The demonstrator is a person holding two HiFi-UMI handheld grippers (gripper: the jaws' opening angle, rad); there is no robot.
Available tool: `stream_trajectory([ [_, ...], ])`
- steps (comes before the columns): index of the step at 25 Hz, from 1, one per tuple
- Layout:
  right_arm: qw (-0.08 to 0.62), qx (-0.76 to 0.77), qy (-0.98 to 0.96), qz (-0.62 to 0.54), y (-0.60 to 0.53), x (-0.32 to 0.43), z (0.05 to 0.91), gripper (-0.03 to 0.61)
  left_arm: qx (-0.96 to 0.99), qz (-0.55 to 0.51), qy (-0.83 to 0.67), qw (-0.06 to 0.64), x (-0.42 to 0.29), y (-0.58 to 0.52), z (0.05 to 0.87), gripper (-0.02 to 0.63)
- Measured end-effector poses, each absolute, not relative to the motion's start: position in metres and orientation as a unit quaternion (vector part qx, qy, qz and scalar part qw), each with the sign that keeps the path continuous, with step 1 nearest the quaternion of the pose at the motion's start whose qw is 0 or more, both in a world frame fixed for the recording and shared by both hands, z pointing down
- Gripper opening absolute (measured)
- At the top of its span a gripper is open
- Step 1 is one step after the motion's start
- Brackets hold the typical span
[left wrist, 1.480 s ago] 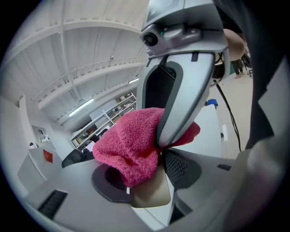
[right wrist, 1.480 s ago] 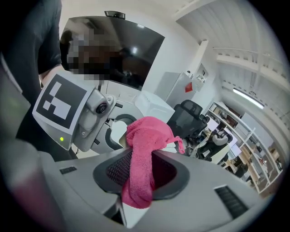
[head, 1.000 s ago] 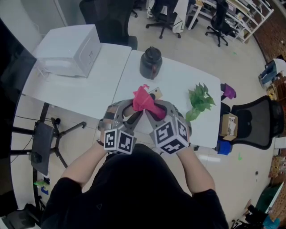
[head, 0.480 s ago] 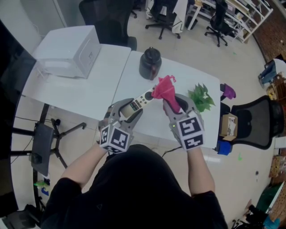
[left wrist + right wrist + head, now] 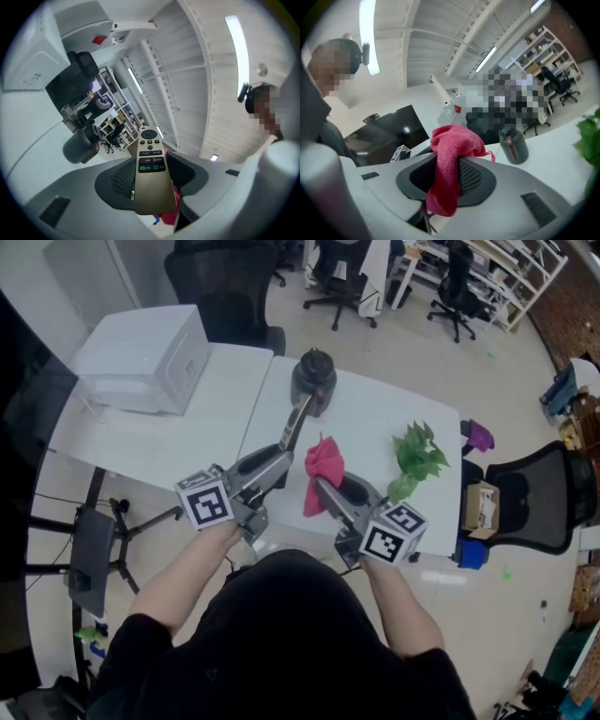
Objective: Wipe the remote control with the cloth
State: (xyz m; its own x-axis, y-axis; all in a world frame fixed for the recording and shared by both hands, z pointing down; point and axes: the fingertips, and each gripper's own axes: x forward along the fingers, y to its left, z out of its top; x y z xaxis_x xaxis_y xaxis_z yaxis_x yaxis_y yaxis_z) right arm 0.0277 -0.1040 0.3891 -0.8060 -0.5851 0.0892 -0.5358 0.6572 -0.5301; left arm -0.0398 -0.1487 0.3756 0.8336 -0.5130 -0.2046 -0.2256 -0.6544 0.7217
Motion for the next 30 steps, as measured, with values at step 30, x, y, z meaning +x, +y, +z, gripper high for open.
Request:
stream_trajectory([
  [30,0.118,-0.250,0.912,-0.303,-0.100,0.028,0.368,0.114,0.861,-0.238,-0.085,0.441,-0.026,-0.127,0.365,0.210],
])
